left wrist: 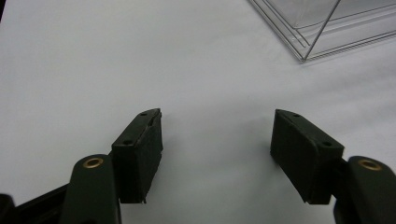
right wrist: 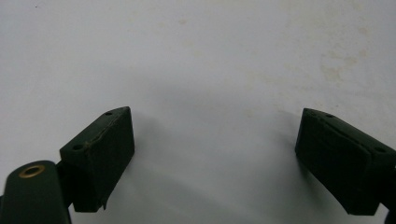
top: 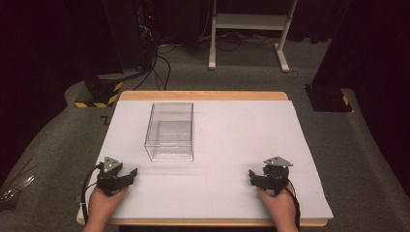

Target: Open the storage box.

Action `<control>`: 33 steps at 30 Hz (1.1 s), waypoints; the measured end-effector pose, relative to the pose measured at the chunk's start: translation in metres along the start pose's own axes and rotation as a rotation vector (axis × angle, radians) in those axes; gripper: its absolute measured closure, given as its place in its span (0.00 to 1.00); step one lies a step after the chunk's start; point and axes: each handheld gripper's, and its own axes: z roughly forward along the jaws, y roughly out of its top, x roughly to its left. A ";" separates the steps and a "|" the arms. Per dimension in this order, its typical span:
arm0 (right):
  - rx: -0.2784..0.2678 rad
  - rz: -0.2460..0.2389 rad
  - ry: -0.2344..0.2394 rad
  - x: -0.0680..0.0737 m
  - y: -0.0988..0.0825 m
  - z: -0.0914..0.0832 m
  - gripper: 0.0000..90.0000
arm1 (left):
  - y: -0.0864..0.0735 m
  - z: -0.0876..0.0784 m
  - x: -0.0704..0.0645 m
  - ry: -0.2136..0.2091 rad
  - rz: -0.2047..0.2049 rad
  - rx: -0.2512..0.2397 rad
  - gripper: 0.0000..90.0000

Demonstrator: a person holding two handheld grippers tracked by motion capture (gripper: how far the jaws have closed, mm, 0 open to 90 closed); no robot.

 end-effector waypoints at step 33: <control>0.001 -0.001 -0.001 0.001 -0.002 -0.003 0.14 | 0.003 -0.001 0.000 0.009 0.020 0.015 0.37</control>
